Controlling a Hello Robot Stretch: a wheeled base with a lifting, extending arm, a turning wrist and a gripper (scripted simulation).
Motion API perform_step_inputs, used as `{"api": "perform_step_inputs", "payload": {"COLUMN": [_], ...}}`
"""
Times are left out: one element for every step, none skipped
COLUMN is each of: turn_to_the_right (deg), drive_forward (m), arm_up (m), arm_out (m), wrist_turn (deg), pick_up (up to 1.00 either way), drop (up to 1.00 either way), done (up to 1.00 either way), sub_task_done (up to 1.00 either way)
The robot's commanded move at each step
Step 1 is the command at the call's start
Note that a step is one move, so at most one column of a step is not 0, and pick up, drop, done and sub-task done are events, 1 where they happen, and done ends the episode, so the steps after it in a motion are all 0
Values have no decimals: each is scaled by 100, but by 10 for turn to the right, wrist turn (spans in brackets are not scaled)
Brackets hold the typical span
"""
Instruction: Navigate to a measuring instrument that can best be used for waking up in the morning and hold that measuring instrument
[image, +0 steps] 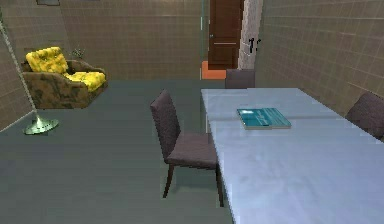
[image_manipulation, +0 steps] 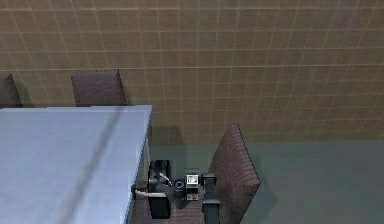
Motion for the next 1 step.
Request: {"api": "perform_step_inputs", "payload": {"turn_to_the_right": [0], "drive_forward": [0], "arm_up": [0], "arm_out": [0], "wrist_turn": [210], "pick_up": [0], "drop": [0], "done": [0], "sub_task_done": [0]}}
